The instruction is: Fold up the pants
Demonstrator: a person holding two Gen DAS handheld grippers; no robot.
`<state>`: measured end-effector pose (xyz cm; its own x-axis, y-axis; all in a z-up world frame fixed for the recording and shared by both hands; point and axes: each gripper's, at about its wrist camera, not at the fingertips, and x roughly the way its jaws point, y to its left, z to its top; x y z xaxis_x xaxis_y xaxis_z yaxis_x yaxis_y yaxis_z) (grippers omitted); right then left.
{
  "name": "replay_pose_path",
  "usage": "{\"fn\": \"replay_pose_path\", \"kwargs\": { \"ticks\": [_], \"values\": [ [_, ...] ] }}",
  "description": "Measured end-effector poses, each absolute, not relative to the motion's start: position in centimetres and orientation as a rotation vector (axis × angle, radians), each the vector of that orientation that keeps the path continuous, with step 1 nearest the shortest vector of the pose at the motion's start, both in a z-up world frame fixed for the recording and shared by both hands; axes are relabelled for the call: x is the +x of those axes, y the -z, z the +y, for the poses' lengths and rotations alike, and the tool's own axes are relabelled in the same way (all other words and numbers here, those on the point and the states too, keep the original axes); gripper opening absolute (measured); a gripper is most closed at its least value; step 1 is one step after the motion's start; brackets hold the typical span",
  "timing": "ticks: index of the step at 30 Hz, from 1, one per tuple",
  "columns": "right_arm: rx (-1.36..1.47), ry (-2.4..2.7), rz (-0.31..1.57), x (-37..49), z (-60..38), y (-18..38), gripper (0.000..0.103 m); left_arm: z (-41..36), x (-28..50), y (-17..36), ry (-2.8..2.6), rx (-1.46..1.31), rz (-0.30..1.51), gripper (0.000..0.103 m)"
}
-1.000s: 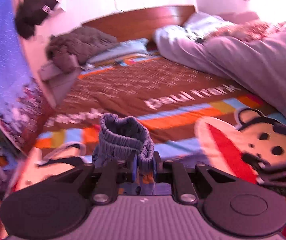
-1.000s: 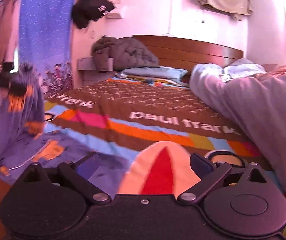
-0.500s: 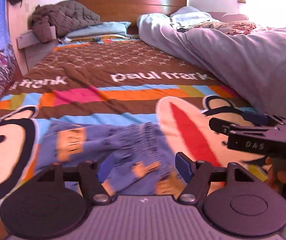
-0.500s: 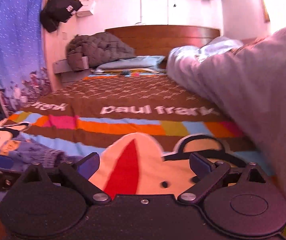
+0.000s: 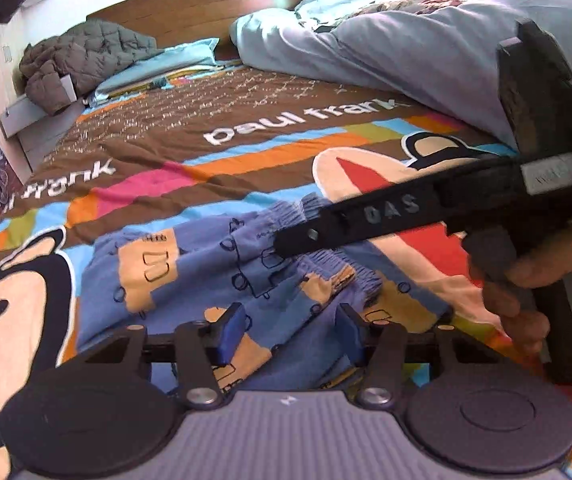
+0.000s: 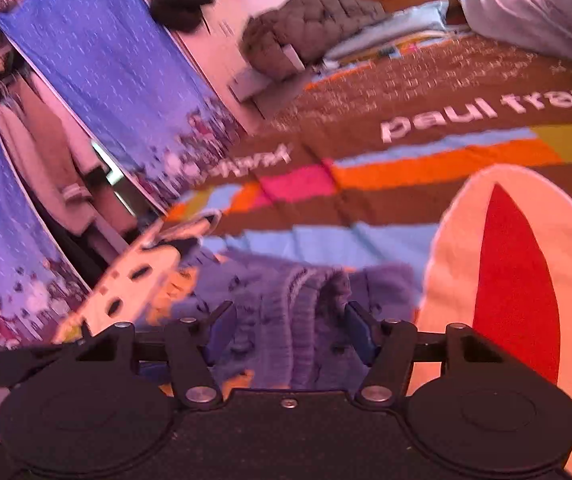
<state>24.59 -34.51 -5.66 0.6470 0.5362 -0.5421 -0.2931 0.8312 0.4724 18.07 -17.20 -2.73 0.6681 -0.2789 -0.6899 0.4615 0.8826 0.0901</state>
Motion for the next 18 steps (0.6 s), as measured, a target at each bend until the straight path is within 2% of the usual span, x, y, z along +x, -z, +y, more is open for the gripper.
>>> {"fn": "replay_pose_path", "kwargs": {
  "ticks": [2,4,5,6,10,18],
  "values": [
    [0.377,-0.482,0.749,24.7,-34.9,6.7,0.062,-17.0,18.4,3.3,0.432,0.245,0.744,0.047],
    [0.414,-0.476,0.757,24.6,-35.4,7.4,0.052,-16.8,18.5,3.4,0.431,0.237,0.746,0.027],
    [0.422,-0.473,0.756,24.5,-35.4,7.6,0.048,-16.8,18.4,3.3,0.427,0.236,0.744,0.021],
    [0.423,-0.475,0.755,24.4,-35.4,7.6,0.039,-16.8,18.3,3.0,0.419,0.234,0.742,0.013],
    [0.420,-0.482,0.733,23.8,-35.1,6.8,0.030,-16.6,17.8,1.6,0.384,0.183,0.736,0.005],
    [0.429,-0.468,0.728,21.5,-36.9,2.6,0.030,-16.9,15.9,-1.0,0.398,0.090,0.732,0.004]
  ]
}}
